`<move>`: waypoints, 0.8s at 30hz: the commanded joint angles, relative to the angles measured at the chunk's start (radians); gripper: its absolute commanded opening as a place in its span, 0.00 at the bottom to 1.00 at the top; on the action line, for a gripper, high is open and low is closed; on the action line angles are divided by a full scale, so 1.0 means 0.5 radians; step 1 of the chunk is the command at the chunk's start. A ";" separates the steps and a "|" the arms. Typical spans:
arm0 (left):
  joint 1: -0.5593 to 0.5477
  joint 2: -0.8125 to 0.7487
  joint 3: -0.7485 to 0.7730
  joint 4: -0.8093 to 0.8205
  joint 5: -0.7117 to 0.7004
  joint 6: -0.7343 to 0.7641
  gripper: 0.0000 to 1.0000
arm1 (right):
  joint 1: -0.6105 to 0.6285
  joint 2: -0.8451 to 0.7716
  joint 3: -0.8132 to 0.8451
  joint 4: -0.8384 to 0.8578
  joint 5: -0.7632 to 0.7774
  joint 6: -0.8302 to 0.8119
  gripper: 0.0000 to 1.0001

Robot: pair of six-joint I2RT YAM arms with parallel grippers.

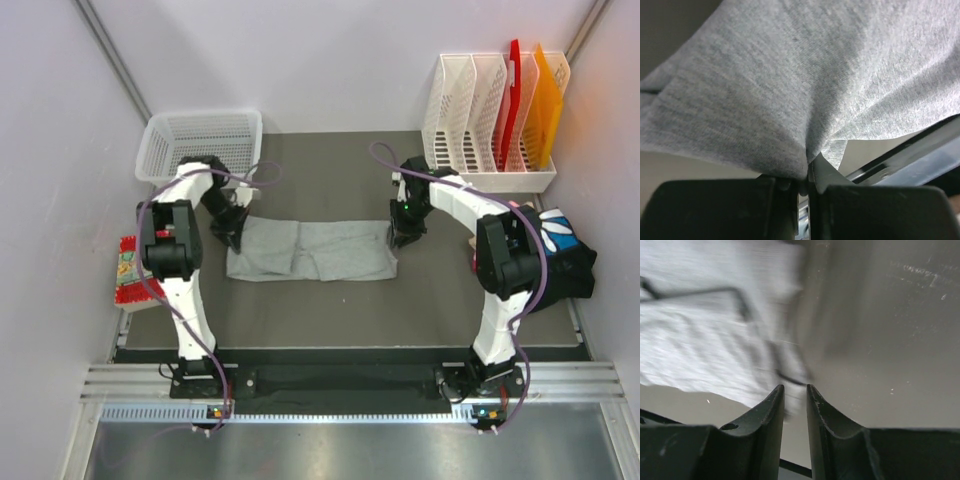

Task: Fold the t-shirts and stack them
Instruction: Fold the tshirt

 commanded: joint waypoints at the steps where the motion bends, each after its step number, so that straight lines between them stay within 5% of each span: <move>1: 0.273 -0.172 0.164 -0.338 -0.384 0.266 0.00 | 0.020 -0.132 -0.015 0.073 -0.018 -0.014 0.25; 10: 0.246 -0.236 0.462 -0.427 -0.511 0.279 0.00 | 0.020 -0.144 -0.015 0.106 -0.040 -0.011 0.25; 19: -0.416 -0.169 0.484 -0.431 -0.771 0.312 0.00 | 0.020 -0.150 -0.036 0.125 -0.043 -0.008 0.25; 24: -0.585 -0.126 0.582 -0.431 -0.909 0.322 0.00 | 0.023 -0.181 -0.082 0.146 -0.040 0.005 0.25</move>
